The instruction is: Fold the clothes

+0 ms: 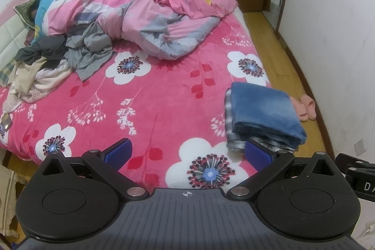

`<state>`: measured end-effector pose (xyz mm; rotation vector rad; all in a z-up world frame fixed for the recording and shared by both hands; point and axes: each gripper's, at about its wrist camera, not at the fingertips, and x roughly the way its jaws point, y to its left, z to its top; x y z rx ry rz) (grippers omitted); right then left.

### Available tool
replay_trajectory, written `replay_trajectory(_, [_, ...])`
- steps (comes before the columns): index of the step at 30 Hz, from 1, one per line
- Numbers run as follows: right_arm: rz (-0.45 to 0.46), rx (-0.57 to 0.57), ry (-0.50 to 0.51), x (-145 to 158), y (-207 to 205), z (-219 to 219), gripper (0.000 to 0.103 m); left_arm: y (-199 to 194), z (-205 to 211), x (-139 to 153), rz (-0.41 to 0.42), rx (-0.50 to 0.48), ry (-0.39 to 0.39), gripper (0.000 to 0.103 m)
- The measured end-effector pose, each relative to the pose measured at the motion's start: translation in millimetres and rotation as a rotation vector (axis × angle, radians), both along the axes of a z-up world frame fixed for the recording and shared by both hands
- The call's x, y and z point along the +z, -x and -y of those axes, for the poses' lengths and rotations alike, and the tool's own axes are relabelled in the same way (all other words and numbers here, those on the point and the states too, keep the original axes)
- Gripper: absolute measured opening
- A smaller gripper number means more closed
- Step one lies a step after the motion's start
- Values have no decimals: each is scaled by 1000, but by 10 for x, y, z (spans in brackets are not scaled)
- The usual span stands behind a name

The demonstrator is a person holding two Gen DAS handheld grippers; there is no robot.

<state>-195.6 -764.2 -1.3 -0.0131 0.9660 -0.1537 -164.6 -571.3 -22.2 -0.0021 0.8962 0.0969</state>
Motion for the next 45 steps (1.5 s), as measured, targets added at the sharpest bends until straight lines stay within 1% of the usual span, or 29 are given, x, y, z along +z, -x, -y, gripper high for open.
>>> replay_trajectory(18, [5, -5, 5, 10, 27, -39, 102, 15, -10, 1, 11, -18, 3, 103])
replay_trajectory(32, [-13, -23, -4, -19, 98, -30, 102, 48, 16, -37, -14, -29, 5, 103])
replay_trajectory(40, [-45, -49, 19, -68, 119, 130, 102, 41, 194, -127, -64, -51, 6, 103])
replay_trajectory(45, [-73, -78, 40, -114, 147, 288, 102, 37, 376, -178, -84, -90, 22, 103])
